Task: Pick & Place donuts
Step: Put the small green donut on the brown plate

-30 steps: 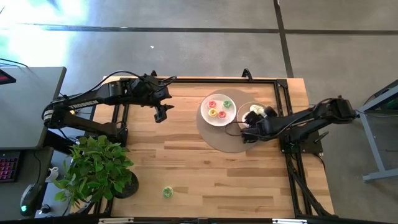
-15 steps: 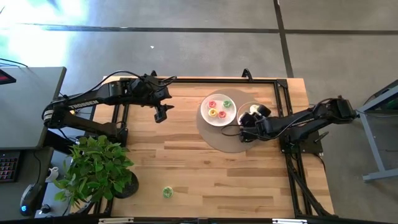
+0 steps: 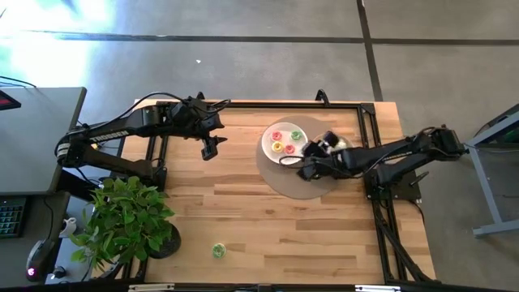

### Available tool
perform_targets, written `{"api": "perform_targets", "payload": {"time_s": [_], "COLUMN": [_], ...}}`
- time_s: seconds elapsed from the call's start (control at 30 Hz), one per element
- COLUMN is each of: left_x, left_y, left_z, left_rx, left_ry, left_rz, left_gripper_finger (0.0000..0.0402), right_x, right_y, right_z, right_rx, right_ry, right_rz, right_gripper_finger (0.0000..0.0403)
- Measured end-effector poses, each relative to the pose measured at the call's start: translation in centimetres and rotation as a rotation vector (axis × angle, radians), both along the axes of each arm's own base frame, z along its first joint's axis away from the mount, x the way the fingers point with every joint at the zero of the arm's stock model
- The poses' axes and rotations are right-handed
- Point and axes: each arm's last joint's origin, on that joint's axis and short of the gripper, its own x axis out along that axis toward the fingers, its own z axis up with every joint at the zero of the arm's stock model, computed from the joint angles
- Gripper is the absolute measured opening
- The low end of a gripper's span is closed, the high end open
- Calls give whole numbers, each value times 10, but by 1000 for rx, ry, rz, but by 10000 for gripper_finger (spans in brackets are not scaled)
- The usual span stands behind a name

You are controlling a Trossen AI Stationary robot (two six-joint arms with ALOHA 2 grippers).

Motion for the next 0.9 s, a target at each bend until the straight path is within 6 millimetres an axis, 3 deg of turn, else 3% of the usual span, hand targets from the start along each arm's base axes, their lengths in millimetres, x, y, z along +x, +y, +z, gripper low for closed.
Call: {"api": "perform_targets", "payload": {"time_s": [0.17,0.3,0.5,0.63,0.9], "left_x": [0,0,0,0,-1], "left_y": [0,0,0,0,-1], "left_z": [0,0,0,0,-1], "left_rx": [0,3,3,5,-11], "left_ry": [-1,0,1,1,13], "left_rz": [0,-3,-3,-5,-19], "left_gripper_finger": [209,209,209,209,209], "right_x": [43,79,144,184,232], "right_y": [14,34,66,88,118], "right_z": [17,7,-21,-23,-32], "right_rx": [104,72,195,300,352], "right_ry": [-328,-452,-362,-311,-271], "right_rz": [362,591,806,967,1069], "right_gripper_finger": [134,134,134,134,134]}}
